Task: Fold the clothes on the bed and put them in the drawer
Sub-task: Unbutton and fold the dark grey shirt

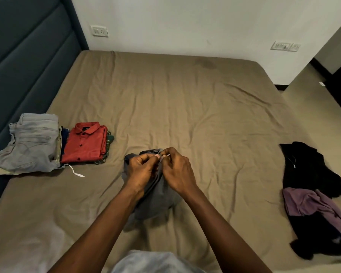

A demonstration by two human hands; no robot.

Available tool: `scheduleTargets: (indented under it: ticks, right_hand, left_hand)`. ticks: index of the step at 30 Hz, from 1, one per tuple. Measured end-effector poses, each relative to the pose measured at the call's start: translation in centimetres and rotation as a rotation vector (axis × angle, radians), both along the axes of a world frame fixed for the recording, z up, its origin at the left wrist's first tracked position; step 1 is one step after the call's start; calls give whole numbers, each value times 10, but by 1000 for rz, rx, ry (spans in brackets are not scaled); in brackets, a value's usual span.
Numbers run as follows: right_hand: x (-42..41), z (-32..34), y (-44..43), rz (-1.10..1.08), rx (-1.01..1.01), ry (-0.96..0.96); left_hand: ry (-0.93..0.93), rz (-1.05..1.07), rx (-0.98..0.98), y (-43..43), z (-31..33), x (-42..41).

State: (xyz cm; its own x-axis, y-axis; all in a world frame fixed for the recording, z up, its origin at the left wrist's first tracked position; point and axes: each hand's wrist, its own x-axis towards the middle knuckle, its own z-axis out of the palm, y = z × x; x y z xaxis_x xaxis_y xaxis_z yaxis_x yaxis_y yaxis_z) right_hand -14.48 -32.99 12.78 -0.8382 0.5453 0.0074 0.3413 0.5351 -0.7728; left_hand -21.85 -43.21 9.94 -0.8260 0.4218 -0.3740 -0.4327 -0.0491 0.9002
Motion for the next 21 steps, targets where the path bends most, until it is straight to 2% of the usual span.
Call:
scheduleTargets:
  ticks: [3,7,9,11,13,16,21]
  right_hand:
    - [3,-5,12,15,-378,6]
    - [1,-15,19,-86,-460,78]
    - [-3,-16,22,-157,-529,140]
    - [-7,-15,25,-189,-648,210]
    - [-7,-12,28,-169,-712,231]
    - [-2,-11,36,-140,-632,197]
    - [5,-12,41,-228,-292,151]
  left_hand:
    - [-76,-2,5,0,2,-8]
    - [-114,-151,88,-5,16,-17]
    - [7,-221,93,-8,17,-16]
    - [264,-314,-111,-11,7,-14]
    - [394,-367,-262,-16,-2,-13]
    - [339,-314,-229,-24,4,-20]
    - [162,-336,-72,-30,29,-36]
